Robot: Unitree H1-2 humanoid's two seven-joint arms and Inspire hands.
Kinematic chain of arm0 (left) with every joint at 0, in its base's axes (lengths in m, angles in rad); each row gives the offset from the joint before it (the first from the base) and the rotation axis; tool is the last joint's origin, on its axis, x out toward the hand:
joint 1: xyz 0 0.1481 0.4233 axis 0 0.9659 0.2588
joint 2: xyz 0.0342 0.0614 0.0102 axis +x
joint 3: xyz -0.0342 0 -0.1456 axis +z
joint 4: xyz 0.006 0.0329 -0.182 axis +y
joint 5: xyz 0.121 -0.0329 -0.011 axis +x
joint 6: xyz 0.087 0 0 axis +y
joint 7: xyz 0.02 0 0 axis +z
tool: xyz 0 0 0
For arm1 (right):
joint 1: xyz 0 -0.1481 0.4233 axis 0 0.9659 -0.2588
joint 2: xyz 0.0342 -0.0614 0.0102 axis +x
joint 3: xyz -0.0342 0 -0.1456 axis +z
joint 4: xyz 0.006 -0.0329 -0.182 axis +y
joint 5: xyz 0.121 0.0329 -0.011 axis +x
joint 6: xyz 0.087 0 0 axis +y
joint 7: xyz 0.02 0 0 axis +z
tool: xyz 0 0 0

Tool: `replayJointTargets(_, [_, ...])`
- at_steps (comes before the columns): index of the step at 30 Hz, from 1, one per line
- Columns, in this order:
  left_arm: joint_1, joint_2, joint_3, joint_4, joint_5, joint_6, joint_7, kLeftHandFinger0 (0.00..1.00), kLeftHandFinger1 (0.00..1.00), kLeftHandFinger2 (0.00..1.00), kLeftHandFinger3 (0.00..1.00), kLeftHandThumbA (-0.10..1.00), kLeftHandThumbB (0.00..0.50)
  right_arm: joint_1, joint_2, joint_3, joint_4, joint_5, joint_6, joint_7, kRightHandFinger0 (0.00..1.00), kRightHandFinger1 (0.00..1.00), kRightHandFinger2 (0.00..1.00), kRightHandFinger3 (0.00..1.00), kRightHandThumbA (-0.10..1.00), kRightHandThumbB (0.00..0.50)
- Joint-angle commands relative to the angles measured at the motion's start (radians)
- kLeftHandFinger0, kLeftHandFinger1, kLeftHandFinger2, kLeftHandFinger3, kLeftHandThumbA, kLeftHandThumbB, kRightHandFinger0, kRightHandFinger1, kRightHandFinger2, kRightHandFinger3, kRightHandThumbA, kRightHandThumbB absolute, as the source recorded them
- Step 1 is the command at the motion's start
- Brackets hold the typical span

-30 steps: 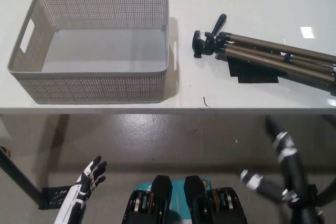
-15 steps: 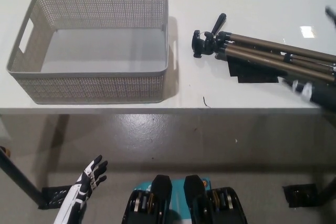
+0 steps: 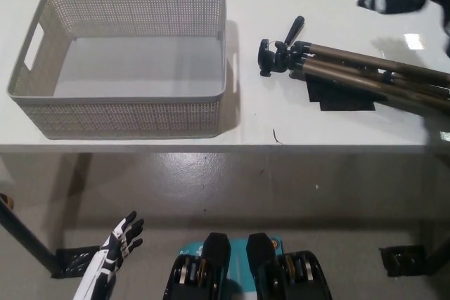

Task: The robot uses its right hand to pick the tripod on the desk and places it into a rectangular container on the left.

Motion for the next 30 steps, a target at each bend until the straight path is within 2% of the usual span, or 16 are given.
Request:
replayJointTargets(1, [0.011,0.009,0.007,-0.02,-0.013,-0.059,-0.009,1.0,1.0,1.0,1.0,1.0,0.247,-0.239,0.029,0.113,0.217,-0.095,0.198,0.182,1.0,1.0,1.0,1.0,1.0,0.5])
replayJointTargets(6, [0.003,0.004,0.007,-0.023,-0.004,-0.031,-0.001,1.0,1.0,1.0,1.0,1.0,0.275,-0.334,0.08,0.164,0.44,-0.059,0.164,0.189,1.0,1.0,1.0,1.0,1.0,0.5])
replayJointTargets(7, [0.008,0.003,0.009,-0.025,-0.003,-0.034,0.0,1.0,1.0,1.0,1.0,1.0,0.305,-0.351,0.096,0.181,0.503,-0.058,0.15,0.195,1.0,1.0,1.0,1.0,1.0,0.485])
replayJointTargets(8, [0.008,0.004,0.008,-0.024,-0.004,-0.036,-0.001,1.0,1.0,1.0,1.0,1.0,0.306,-0.362,0.104,0.193,0.54,-0.06,0.143,0.194,1.0,1.0,1.0,1.0,1.0,0.484])
replayJointTargets(11, [0.028,0.003,0.006,-0.03,-0.008,-0.048,-0.006,1.0,1.0,1.0,1.0,1.0,0.251,-0.368,0.131,0.205,0.655,-0.041,0.125,0.179,1.0,1.0,1.0,1.0,1.0,0.485])
replayJointTargets(14, [0.037,-0.004,0.004,-0.03,-0.011,-0.047,-0.004,1.0,1.0,1.0,1.0,1.0,0.281,-0.367,0.146,0.208,0.741,-0.031,0.099,0.158,1.0,1.0,1.0,1.0,1.0,0.497])
replayJointTargets(17, [0.027,-0.001,0.005,-0.025,-0.018,-0.044,-0.009,1.0,1.0,1.0,1.0,1.0,0.277,-0.358,0.154,0.203,0.788,-0.028,0.106,0.119,1.0,1.0,1.0,1.0,1.0,0.5])
replayJointTargets(18, [0.026,0.0,0.005,-0.018,-0.02,-0.051,-0.012,1.0,1.0,1.0,1.0,1.0,0.27,-0.359,0.16,0.209,0.824,-0.029,0.108,0.127,1.0,1.0,1.0,1.0,1.0,0.482])
replayJointTargets(19, [0.027,-0.002,0.005,-0.014,-0.021,-0.052,-0.011,1.0,1.0,1.0,1.0,1.0,0.278,-0.357,0.161,0.216,0.858,-0.029,0.07,0.144,1.0,1.0,1.0,1.0,1.0,0.441])
replayJointTargets(20, [0.029,-0.002,0.005,-0.015,-0.023,-0.05,-0.011,1.0,1.0,1.0,1.0,1.0,0.277,-0.353,0.163,0.218,0.873,-0.028,0.057,0.137,1.0,1.0,1.0,1.0,1.0,0.445])
replayJointTargets(21, [0.034,-0.001,0.005,-0.023,-0.022,-0.04,-0.011,1.0,1.0,1.0,1.0,1.0,0.271,-0.337,0.167,0.219,0.898,-0.032,0.068,0.097,1.0,1.0,1.0,1.0,1.0,0.475])
replayJointTargets(22, [0.036,0.0,0.004,-0.026,-0.019,-0.039,-0.01,1.0,1.0,1.0,1.0,1.0,0.269,-0.332,0.17,0.224,0.916,-0.035,0.075,0.09,1.0,1.0,1.0,1.0,1.0,0.475])
replayJointTargets(25, [0.034,0.001,0.004,-0.019,-0.015,-0.051,-0.01,1.0,1.0,1.0,1.0,1.0,0.27,-0.324,0.171,0.238,0.961,-0.033,0.072,0.129,1.0,1.0,1.0,1.0,1.0,0.5])
replayJointTargets(28, [0.032,0.002,0.003,-0.016,-0.009,-0.057,-0.008,1.0,1.0,1.0,1.0,1.0,0.242,-0.299,0.18,0.247,0.994,-0.03,0.047,0.149,1.0,1.0,1.0,1.0,1.0,0.496])
replayJointTargets(30, [0.03,0.002,0.002,-0.013,-0.007,-0.059,-0.008,1.0,1.0,1.0,1.0,1.0,0.242,-0.277,0.189,0.267,1.006,-0.046,0.044,0.138,1.0,1.0,1.0,1.0,1.0,0.492])
